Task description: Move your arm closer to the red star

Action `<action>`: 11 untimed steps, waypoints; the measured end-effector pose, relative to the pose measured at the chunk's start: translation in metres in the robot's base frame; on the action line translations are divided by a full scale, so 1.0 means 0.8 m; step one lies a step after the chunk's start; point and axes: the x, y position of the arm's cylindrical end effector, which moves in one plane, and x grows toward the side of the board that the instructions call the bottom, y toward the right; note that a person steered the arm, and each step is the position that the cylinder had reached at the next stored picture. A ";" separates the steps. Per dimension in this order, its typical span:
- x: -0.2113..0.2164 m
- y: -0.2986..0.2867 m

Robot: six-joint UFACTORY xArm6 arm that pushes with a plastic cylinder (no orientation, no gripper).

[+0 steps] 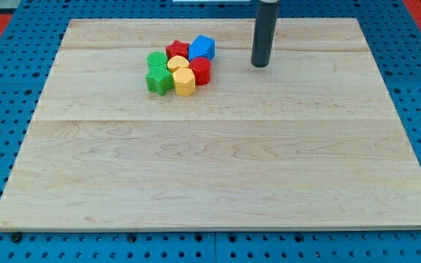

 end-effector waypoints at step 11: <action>-0.069 -0.220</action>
